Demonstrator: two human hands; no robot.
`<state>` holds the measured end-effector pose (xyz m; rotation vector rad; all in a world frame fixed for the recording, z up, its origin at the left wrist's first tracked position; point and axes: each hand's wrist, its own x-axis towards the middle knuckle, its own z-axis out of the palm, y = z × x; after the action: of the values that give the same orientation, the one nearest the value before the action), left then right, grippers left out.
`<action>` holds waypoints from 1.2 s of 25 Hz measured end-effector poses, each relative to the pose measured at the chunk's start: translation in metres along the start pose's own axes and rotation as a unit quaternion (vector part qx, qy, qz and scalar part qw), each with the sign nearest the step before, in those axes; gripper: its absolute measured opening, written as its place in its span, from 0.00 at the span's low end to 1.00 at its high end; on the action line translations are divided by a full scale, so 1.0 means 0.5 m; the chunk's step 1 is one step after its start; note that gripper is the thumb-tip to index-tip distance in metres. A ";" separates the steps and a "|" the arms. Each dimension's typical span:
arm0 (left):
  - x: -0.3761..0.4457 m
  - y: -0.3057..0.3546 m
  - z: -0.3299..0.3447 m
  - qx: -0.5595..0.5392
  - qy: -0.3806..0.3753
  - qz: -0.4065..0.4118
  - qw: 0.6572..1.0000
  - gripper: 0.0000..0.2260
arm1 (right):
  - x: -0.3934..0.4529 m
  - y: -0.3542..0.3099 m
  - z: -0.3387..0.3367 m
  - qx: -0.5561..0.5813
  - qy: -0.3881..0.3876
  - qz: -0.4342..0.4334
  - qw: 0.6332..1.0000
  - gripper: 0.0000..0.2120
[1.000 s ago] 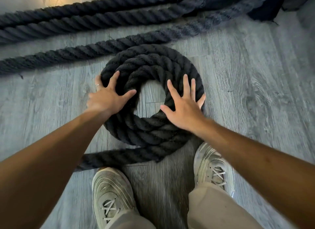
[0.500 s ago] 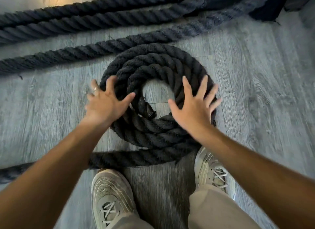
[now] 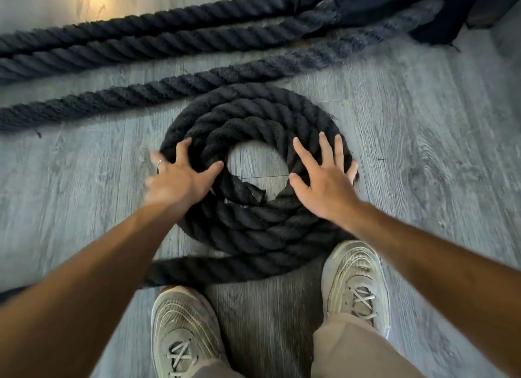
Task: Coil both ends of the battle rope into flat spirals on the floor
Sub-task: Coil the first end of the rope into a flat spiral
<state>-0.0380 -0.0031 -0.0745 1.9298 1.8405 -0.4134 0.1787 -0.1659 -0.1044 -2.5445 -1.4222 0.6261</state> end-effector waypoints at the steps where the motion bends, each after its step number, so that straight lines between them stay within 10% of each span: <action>1: -0.032 -0.014 0.011 -0.028 -0.006 -0.015 0.999 0.42 | 0.031 0.014 -0.019 -0.008 -0.026 -0.037 0.999 0.32; 6: -0.131 -0.052 0.034 -0.068 -0.037 -0.018 0.997 0.43 | 0.163 0.002 -0.112 -0.040 -0.130 -0.113 0.984 0.33; 13: 0.071 0.001 -0.056 -0.013 0.026 0.100 0.994 0.36 | -0.109 -0.100 0.056 -0.006 0.026 0.099 0.995 0.34; 27: -0.071 -0.110 0.057 -0.192 0.030 -0.002 0.981 0.32 | 0.073 0.032 -0.056 -0.183 -0.067 -0.187 0.963 0.32; 30: -0.124 -0.117 0.086 -0.260 0.008 -0.007 0.966 0.32 | 0.108 0.023 -0.073 -0.175 -0.046 -0.140 0.973 0.25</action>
<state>-0.0970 -0.0773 -0.0865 1.5603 1.7508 0.0830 0.2280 -0.1243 -0.0903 -2.5095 -2.0390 0.4867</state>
